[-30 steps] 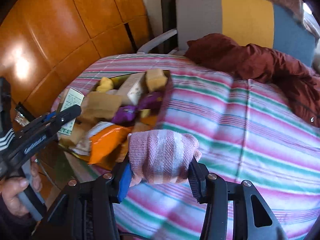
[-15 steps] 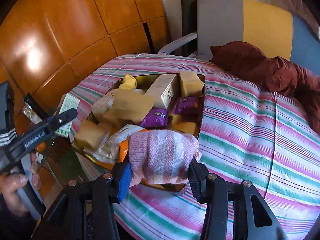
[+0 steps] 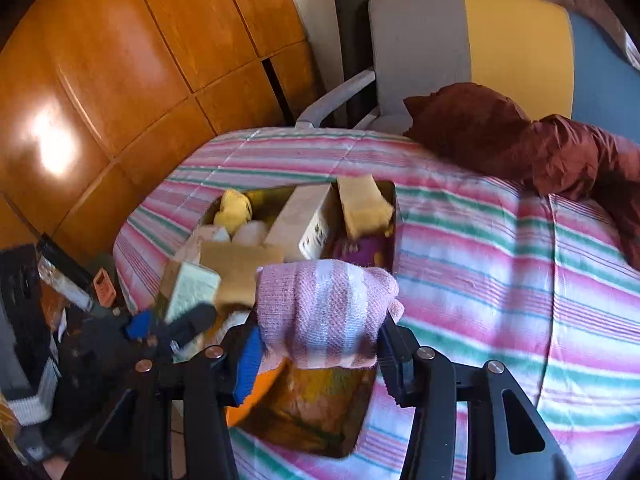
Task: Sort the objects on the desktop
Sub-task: 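Carry the pink sock and green oil box over the gold tray, then open both grippers to drop the sock and oil box into the tray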
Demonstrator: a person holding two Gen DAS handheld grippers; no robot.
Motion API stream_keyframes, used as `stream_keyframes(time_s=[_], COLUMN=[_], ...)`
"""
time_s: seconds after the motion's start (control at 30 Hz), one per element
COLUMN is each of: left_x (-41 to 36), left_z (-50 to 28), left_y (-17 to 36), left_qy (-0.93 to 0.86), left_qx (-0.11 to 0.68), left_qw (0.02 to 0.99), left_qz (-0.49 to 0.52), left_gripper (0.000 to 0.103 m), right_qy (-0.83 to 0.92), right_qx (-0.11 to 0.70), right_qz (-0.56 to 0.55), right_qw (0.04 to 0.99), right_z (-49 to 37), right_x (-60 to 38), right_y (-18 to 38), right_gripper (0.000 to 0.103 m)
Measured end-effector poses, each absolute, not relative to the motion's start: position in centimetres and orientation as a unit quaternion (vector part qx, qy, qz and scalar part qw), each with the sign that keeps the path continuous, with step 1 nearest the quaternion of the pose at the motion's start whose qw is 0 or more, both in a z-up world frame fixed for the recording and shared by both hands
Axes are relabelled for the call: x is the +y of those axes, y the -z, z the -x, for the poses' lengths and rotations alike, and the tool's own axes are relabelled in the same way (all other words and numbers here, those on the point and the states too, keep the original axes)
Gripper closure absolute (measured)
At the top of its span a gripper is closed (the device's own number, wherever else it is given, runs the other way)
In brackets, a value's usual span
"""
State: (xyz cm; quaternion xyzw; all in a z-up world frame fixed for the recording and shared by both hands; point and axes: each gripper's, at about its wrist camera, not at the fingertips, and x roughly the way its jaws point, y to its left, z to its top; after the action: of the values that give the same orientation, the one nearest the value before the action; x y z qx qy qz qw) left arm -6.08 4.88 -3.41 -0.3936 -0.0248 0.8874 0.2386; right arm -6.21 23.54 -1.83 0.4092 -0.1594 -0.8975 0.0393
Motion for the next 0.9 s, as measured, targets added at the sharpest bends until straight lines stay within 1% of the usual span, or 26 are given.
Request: stream_keyframes(time_s=[0.07,0.2,0.33,0.43,0.5,0.63,0.8,0.9], left_x=[5.1,6.2,6.5,6.9,7.1,7.1,6.6,6.7], left_z=[6.3,6.8,7.7,7.7,7.8,7.5,6.7,6.4], left_y=[3.6,4.3,5.4,6.0,6.5,7.1,6.3,5.7], left_qy=[-0.884,-0.877,-0.865,-0.861,-0.857,-0.850,-0.858,-0.865], left_qx=[-0.034,-0.034,-0.045,-0.041,-0.043,-0.050,-0.050,-0.037], left_qw=[0.247,0.258,0.261,0.263,0.264,0.264,0.260,0.254], left_qz=[0.395,0.404,0.427,0.433,0.440,0.453,0.441,0.431], left_gripper=[0.073,0.073,0.073,0.072,0.071,0.068,0.064,0.063], right_qy=[0.897,0.885,0.874,0.871,0.868,0.864,0.864,0.868], right_qx=[-0.168,-0.199,-0.202,-0.207,-0.213,-0.227,-0.235,-0.229], right_qz=[-0.406,-0.419,-0.440,-0.444,-0.446,-0.446,-0.443,-0.439], right_qw=[0.036,0.044,0.045,0.045,0.047,0.049,0.048,0.042], right_z=[7.2,10.0,11.7,11.8,11.7,11.5,10.6,9.7], right_x=[23.8,24.3,23.9,24.1,24.2,24.6,24.9,24.8], right_y=[1.7,2.7,4.4,5.1,5.4,5.8,5.7,5.4], right_gripper=[0.051,0.043,0.043,0.042,0.037,0.035,0.034,0.032])
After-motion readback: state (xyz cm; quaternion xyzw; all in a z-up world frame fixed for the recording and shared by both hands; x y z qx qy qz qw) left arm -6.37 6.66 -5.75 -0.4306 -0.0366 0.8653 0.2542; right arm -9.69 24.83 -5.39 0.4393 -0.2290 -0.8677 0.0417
